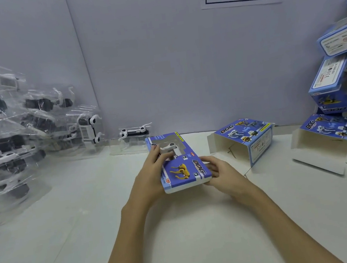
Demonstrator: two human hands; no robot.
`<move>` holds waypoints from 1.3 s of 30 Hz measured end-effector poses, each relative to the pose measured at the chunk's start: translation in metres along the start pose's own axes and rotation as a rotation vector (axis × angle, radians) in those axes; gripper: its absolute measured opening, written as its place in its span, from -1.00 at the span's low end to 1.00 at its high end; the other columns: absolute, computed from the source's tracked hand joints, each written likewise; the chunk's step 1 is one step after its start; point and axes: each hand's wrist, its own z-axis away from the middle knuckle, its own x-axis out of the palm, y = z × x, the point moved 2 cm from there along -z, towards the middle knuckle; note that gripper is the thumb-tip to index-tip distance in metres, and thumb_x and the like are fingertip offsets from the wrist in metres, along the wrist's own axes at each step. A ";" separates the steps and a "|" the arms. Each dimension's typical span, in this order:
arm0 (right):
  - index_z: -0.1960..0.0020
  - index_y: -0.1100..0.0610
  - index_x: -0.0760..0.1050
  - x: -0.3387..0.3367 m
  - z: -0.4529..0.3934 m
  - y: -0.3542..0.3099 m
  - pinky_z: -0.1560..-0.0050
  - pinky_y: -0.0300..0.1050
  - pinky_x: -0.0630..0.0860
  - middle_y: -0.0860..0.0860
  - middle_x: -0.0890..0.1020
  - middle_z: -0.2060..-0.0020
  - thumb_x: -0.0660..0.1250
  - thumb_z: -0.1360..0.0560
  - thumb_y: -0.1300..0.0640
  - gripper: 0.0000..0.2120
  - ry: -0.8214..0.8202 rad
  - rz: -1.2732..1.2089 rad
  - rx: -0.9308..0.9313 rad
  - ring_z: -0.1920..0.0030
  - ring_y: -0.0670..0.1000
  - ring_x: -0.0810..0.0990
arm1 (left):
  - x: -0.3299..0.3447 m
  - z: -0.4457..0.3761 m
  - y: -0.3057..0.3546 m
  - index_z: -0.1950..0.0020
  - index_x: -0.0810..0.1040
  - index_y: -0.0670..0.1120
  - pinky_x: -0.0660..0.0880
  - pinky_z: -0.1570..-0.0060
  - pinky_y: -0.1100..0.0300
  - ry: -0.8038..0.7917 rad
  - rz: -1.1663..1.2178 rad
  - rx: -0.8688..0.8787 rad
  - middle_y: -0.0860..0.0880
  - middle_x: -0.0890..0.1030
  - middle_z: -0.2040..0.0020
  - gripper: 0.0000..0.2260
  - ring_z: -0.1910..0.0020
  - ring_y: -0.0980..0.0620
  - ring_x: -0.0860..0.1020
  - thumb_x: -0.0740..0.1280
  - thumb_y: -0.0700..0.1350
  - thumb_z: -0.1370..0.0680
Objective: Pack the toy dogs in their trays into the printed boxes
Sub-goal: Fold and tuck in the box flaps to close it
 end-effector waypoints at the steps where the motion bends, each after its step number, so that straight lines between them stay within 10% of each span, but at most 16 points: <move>1: -0.48 0.11 0.43 0.004 -0.001 0.000 0.03 -0.34 0.59 0.00 0.67 -0.18 0.46 -0.56 0.35 -0.46 0.017 0.059 -0.028 -0.08 -0.19 0.68 | 0.000 0.000 0.001 -0.46 0.51 -0.03 0.38 -0.41 0.08 0.032 0.022 0.005 0.04 0.30 -0.61 -0.36 -0.65 0.09 0.14 0.64 -0.15 -0.42; 7: -0.15 0.12 0.46 0.020 -0.004 0.000 0.17 -0.47 0.50 -0.06 0.64 -0.01 0.49 -0.51 0.39 -0.66 0.288 0.031 -0.170 0.02 -0.05 0.66 | -0.005 0.004 0.014 -0.37 0.64 0.01 0.52 -0.35 0.00 0.222 0.035 0.015 -0.02 0.57 -0.43 -0.41 -0.47 -0.01 0.49 0.67 -0.20 -0.35; 11: -0.04 0.07 0.50 0.014 0.000 -0.020 0.17 -0.11 0.54 -0.18 0.69 0.17 0.46 -0.48 -0.12 -0.68 0.471 -0.112 -0.298 0.18 -0.22 0.61 | -0.004 0.002 0.032 -0.35 0.64 0.09 0.59 -0.08 0.09 0.398 0.128 0.031 0.07 0.70 -0.23 -0.45 -0.21 0.03 0.65 0.61 -0.25 -0.41; 16: 0.22 0.07 0.51 -0.016 0.010 -0.036 0.37 -0.39 0.36 -0.17 0.57 0.43 0.50 -0.50 -0.18 -0.64 0.747 -0.149 -0.326 0.41 -0.19 0.45 | -0.005 -0.002 0.058 -0.59 0.24 0.28 0.41 -0.29 0.27 0.161 0.506 0.160 0.29 0.47 -0.46 -0.17 -0.41 0.20 0.47 0.58 0.20 -0.42; 20: 0.21 0.10 0.47 -0.022 0.014 -0.042 0.24 -0.12 0.41 -0.11 0.45 0.42 0.36 -0.63 -0.19 -0.59 0.719 -0.138 -0.266 0.34 -0.06 0.41 | 0.003 -0.004 0.065 -0.59 0.13 0.20 0.51 -0.31 0.13 0.268 0.488 0.263 0.24 0.45 -0.46 0.00 -0.42 0.08 0.50 0.71 -0.02 -0.34; 24: -0.15 -0.21 0.47 -0.009 0.022 -0.058 0.10 -0.36 0.48 -0.11 0.63 0.05 0.24 -0.69 -0.11 -0.93 0.655 -0.116 -0.430 0.11 -0.20 0.58 | -0.002 -0.005 0.061 -0.40 0.22 0.14 0.59 -0.14 0.26 0.418 0.739 0.212 0.21 0.57 -0.31 -0.23 -0.31 0.00 0.60 0.66 -0.03 -0.40; 27: -0.44 -0.14 0.44 -0.004 0.022 -0.061 -0.19 -0.02 0.61 -0.02 0.52 -0.35 0.21 -0.66 -0.09 -0.64 0.512 -0.120 -0.516 -0.25 0.00 0.61 | -0.005 -0.004 0.060 -0.36 0.34 0.17 0.63 -0.19 -0.02 0.405 0.813 0.202 0.12 0.57 -0.32 -0.41 -0.33 -0.09 0.59 0.60 -0.05 -0.47; 31: -0.61 -0.20 0.26 -0.006 0.021 -0.057 -0.19 0.17 0.66 0.00 0.51 -0.43 0.29 -0.62 -0.16 -0.42 0.398 -0.091 -0.544 -0.35 0.09 0.60 | -0.007 -0.005 0.059 -0.44 0.45 0.21 0.69 -0.02 -0.05 0.347 0.952 0.103 -0.10 0.62 -0.33 -0.53 -0.23 -0.16 0.67 0.49 -0.03 -0.59; 35: -0.54 -0.27 0.36 -0.008 0.023 -0.054 -0.11 0.20 0.68 -0.03 0.49 -0.35 0.31 -0.59 -0.28 -0.47 0.395 -0.035 -0.535 -0.24 0.09 0.64 | -0.002 -0.006 0.059 -0.51 0.45 0.23 0.68 0.00 0.12 0.224 0.888 0.111 0.19 0.55 -0.42 -0.59 -0.30 -0.01 0.63 0.36 0.00 -0.66; 39: -0.07 -0.11 0.56 -0.017 0.027 -0.059 -0.20 0.08 0.60 0.02 0.57 -0.23 0.22 -0.57 -0.40 -0.61 0.511 0.005 -0.581 -0.23 -0.13 0.59 | -0.002 -0.009 0.065 -0.15 0.64 0.21 0.56 -0.13 0.31 0.275 0.670 0.168 0.18 0.55 -0.28 -0.85 -0.34 0.29 0.50 0.38 0.15 -0.60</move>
